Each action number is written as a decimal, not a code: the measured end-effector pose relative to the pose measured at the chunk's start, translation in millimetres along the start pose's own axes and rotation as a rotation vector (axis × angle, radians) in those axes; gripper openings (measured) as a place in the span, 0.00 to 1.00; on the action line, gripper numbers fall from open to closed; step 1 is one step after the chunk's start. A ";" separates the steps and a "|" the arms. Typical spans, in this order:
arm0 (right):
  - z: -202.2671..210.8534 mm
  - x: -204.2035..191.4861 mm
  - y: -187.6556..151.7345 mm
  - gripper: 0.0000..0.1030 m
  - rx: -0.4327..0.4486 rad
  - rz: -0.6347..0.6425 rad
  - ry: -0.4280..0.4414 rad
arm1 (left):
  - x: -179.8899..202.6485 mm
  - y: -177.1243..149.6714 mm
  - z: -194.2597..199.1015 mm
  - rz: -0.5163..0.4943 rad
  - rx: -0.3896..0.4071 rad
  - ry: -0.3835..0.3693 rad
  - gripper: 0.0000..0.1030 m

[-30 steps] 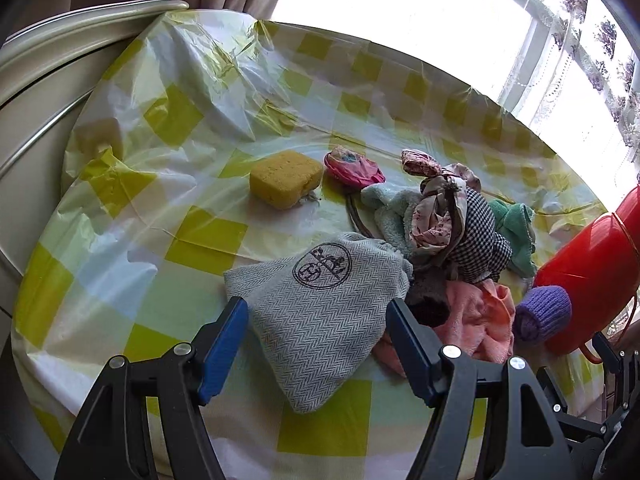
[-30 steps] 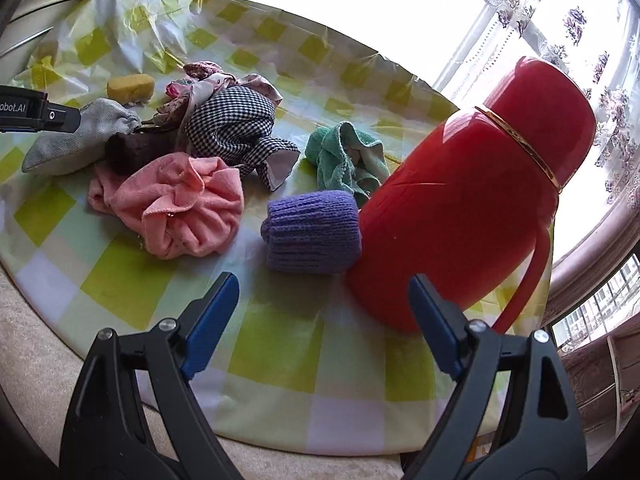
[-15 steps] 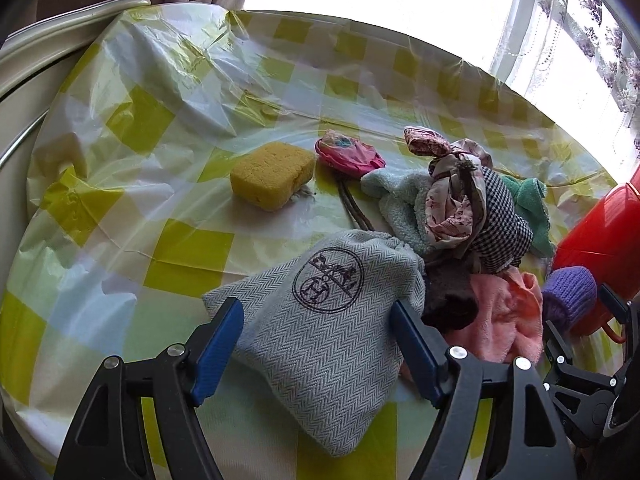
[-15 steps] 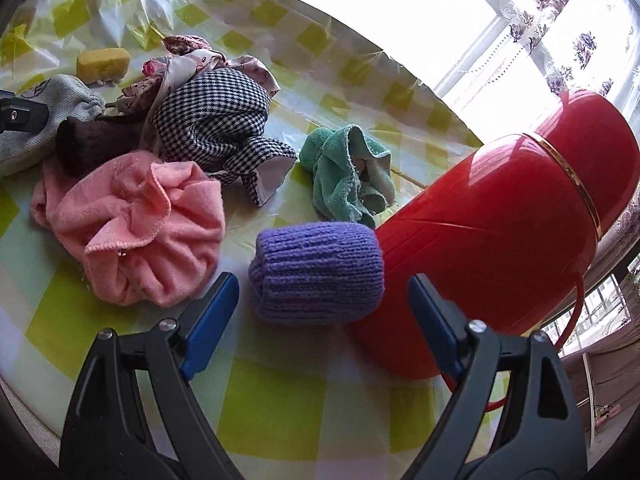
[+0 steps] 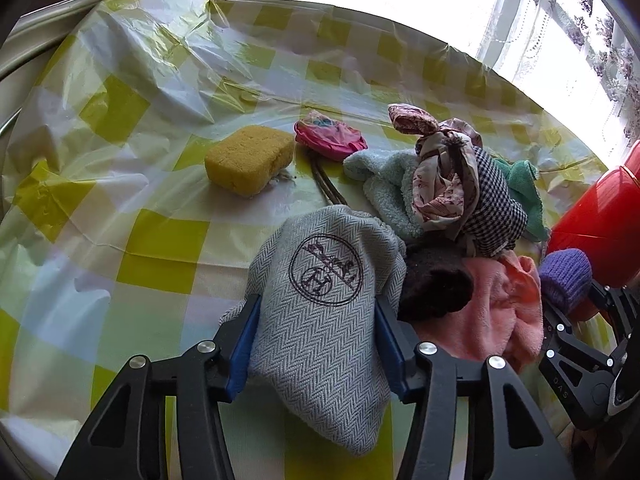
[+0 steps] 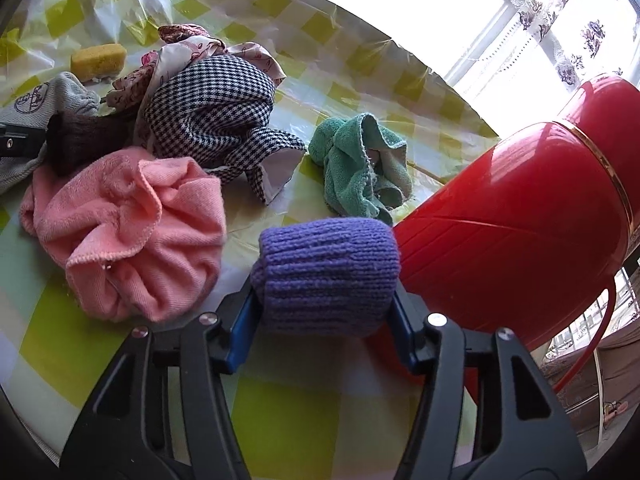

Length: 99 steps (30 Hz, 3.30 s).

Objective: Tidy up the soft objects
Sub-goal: 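Grasp the grey herringbone pouch with the left tool while the right grasps the purple knit sock, then carry the grey pouch into the white box with the left tool while the right drops the purple sock there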

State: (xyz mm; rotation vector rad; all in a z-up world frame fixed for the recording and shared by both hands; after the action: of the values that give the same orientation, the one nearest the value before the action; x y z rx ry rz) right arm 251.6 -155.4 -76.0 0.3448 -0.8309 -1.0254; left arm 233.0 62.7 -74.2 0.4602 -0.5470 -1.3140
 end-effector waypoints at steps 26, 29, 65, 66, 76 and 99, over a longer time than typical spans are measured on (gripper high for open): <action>56.0 21.4 -28.7 0.57 0.026 -0.157 0.160 | -7.2 -26.4 90.3 0.131 0.154 0.072 0.50; 62.5 23.9 -32.9 0.57 0.030 -0.166 0.166 | 7.8 -30.9 101.5 0.104 0.173 0.064 0.50; 132.6 138.4 -137.8 0.57 0.011 -0.463 0.133 | 220.7 -99.6 142.6 -0.222 0.129 -0.231 0.50; 132.9 144.4 -143.8 0.57 0.004 -0.476 0.127 | 227.6 -101.6 142.8 -0.232 0.126 -0.242 0.50; 131.3 207.9 -223.3 0.57 -0.102 -0.611 0.032 | 304.3 -120.6 148.4 -0.351 0.102 -0.364 0.50; 134.5 321.1 -387.3 0.57 -0.301 -0.906 -0.158 | 534.8 -167.6 160.9 -0.835 0.178 -0.626 0.51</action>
State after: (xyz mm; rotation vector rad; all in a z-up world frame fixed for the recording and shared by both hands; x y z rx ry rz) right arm -4.2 -608.9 -81.8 0.3911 -0.6377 -2.0181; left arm 91.5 -496.2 12.8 0.4342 -1.0628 -2.2506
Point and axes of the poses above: each gripper's, at about its wrist camera, not at the fingertips, and z roughly against the way its jaws point, x to its right, y to its top, the point moved 7 cm from there along -z, roughly the way its jaws point, and after that the axes turned 4 degrees about y, right-handed, at the moved point
